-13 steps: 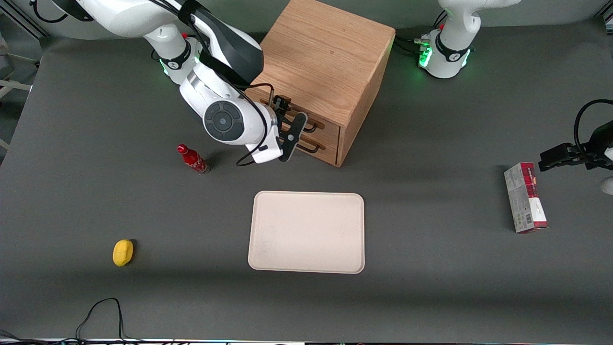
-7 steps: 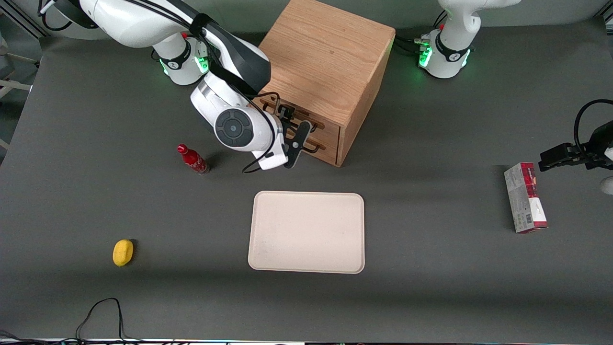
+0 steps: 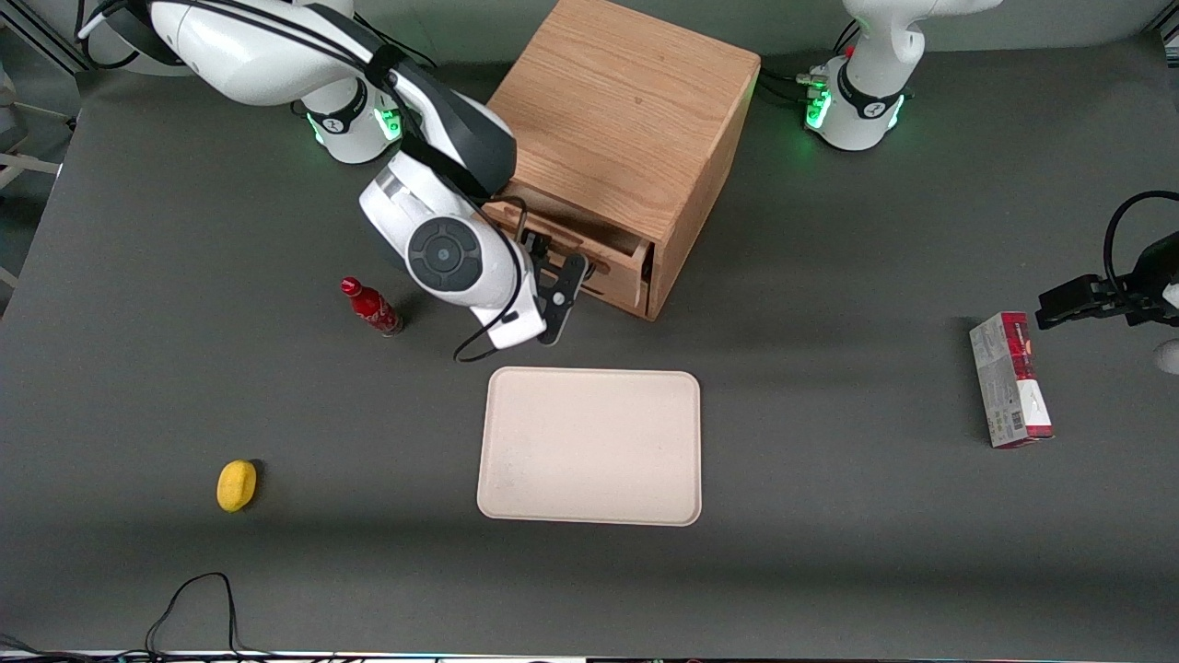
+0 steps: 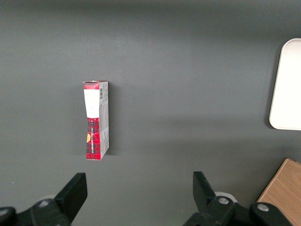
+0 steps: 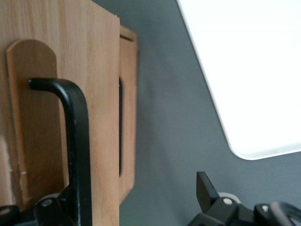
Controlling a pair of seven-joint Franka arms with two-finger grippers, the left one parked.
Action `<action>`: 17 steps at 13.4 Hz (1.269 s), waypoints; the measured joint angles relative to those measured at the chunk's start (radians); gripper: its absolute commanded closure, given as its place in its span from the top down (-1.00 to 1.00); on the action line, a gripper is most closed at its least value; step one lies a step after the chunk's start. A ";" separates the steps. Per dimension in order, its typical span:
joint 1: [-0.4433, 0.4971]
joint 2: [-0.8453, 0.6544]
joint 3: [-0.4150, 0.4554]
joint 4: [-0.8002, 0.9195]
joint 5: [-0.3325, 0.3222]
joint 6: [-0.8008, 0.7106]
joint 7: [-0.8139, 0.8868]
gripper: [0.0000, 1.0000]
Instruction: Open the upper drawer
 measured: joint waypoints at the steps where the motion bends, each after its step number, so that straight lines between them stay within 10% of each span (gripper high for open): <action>1: -0.003 0.018 -0.005 0.024 -0.021 0.000 -0.007 1.00; 17: -0.018 0.091 -0.203 0.356 -0.049 0.005 -0.220 1.00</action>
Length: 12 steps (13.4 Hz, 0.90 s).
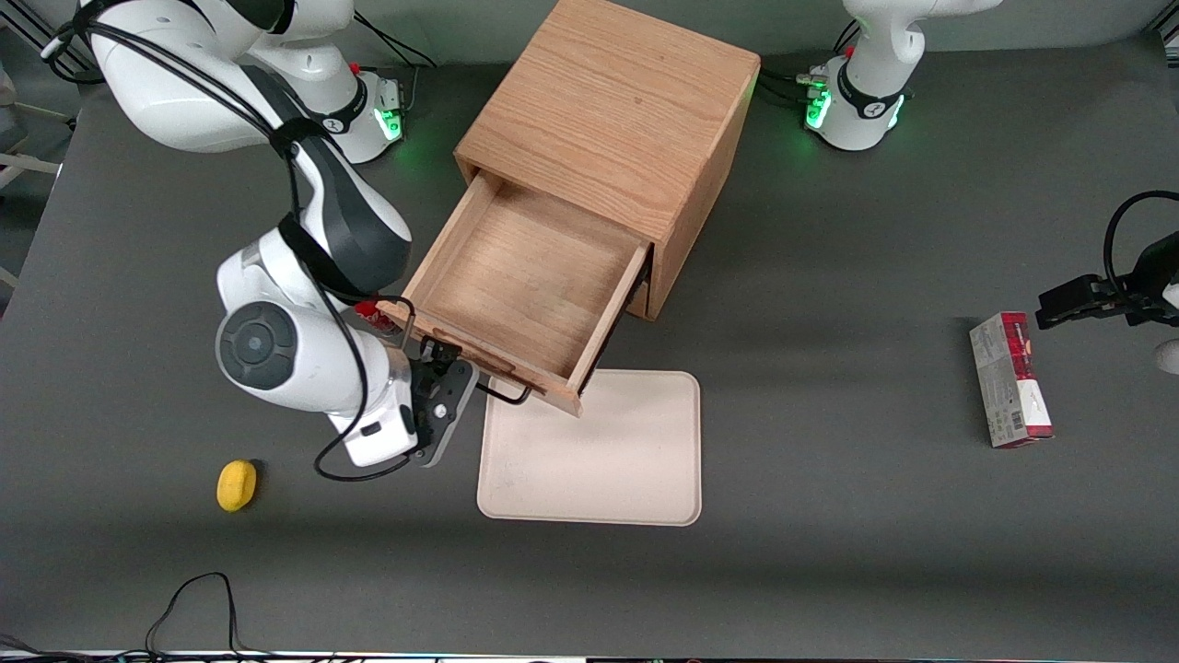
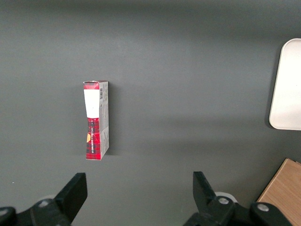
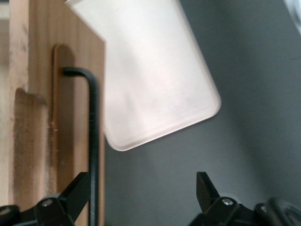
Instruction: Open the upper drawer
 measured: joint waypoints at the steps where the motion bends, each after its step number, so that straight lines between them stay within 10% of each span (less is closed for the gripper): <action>1: -0.002 -0.003 -0.015 0.034 0.000 -0.001 0.000 1.00; 4: -0.013 -0.063 -0.065 0.095 0.015 -0.022 0.003 1.00; 7: -0.015 -0.201 -0.282 0.057 0.189 -0.200 0.050 1.00; 12: -0.039 -0.515 -0.461 -0.332 0.255 -0.253 0.479 1.00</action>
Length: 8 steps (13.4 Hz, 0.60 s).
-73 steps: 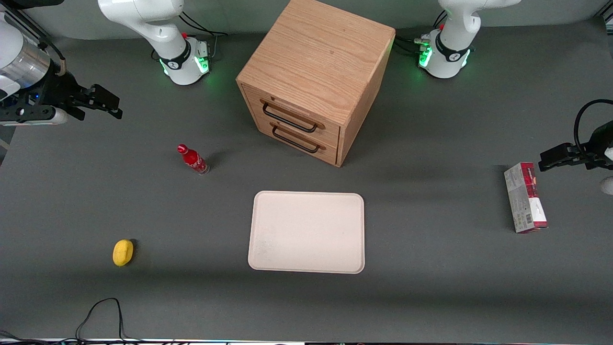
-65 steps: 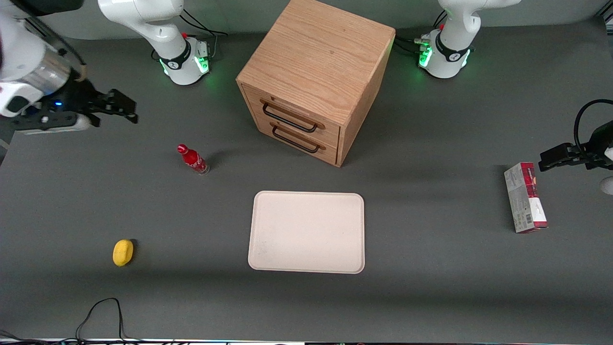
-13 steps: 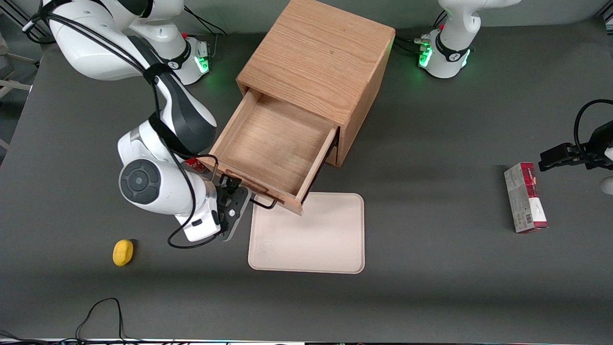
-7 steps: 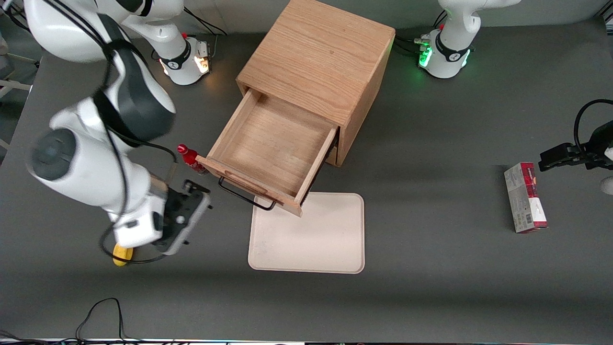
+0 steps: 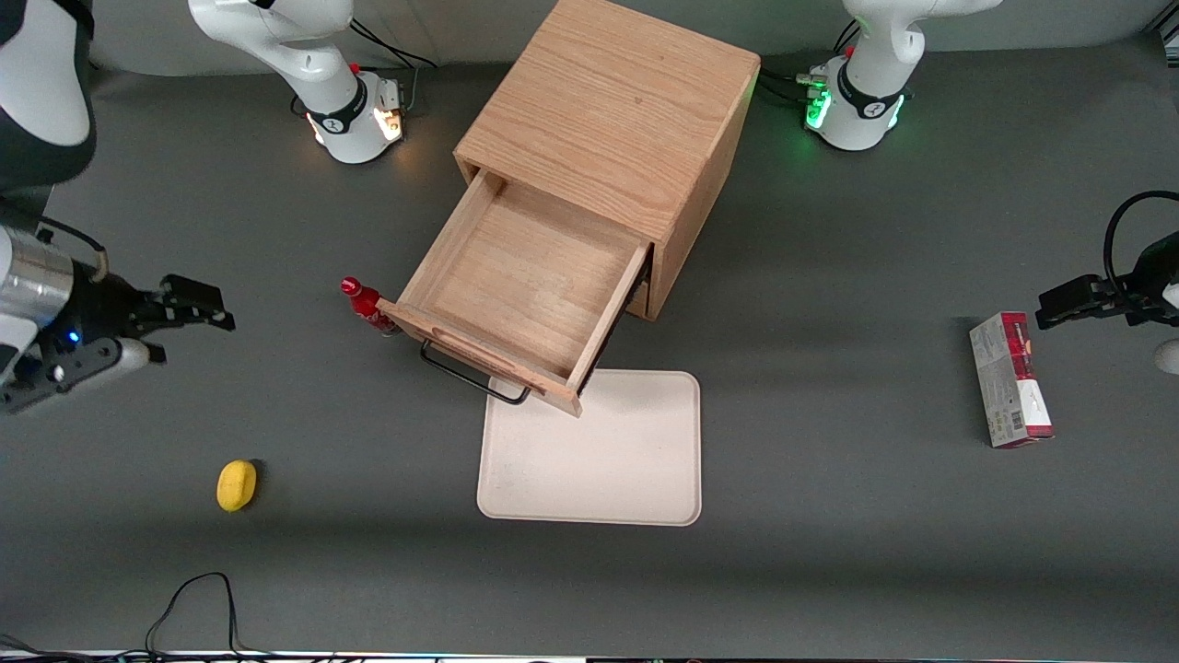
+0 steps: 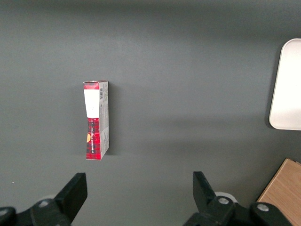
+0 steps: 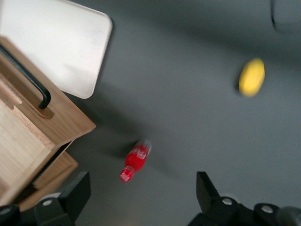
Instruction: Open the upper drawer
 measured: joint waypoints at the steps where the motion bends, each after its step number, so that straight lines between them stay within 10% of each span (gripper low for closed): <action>1: 0.005 -0.076 0.000 -0.085 -0.016 0.004 0.086 1.00; 8: 0.016 -0.423 0.021 -0.427 -0.126 0.091 0.178 1.00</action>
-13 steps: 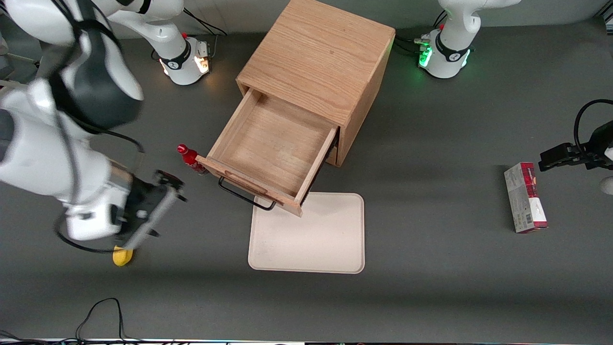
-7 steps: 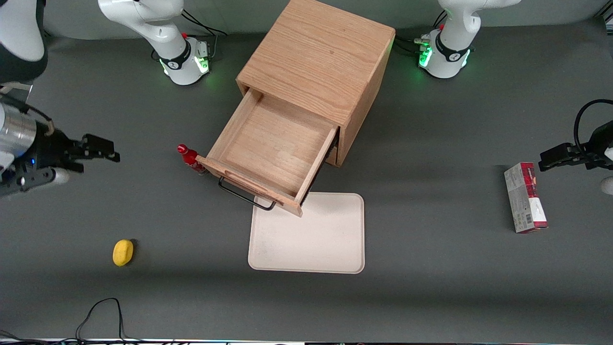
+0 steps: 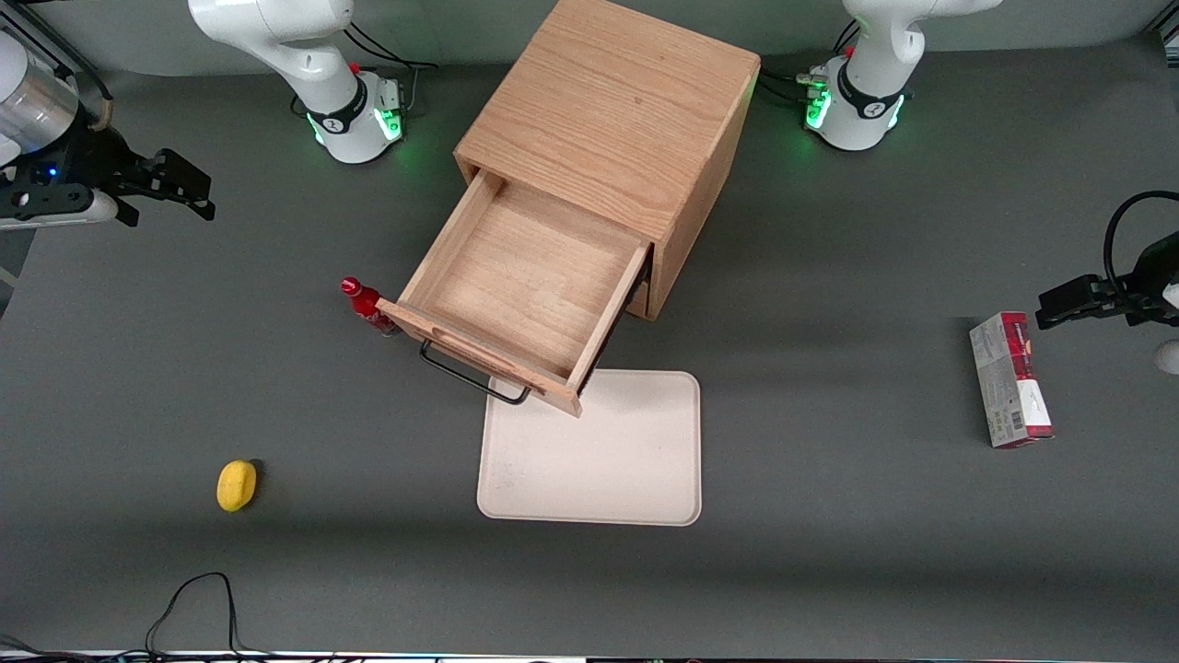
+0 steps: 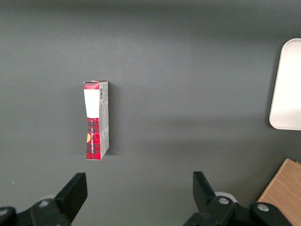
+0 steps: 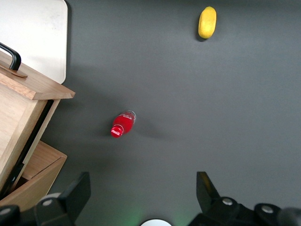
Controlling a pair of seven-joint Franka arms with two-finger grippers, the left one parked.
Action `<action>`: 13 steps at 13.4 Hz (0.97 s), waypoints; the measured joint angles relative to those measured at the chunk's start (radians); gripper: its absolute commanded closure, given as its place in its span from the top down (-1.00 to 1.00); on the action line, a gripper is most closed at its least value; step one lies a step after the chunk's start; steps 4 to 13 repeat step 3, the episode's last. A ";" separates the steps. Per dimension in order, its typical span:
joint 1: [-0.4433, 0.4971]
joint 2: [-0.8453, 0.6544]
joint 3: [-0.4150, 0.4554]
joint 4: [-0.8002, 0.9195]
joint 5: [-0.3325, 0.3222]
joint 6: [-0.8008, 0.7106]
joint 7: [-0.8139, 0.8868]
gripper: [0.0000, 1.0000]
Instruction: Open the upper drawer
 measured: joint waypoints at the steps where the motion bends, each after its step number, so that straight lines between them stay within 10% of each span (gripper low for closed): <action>1: 0.000 0.003 0.001 0.000 0.000 0.004 0.001 1.00; 13: 0.000 0.016 0.001 0.000 0.001 0.009 0.004 1.00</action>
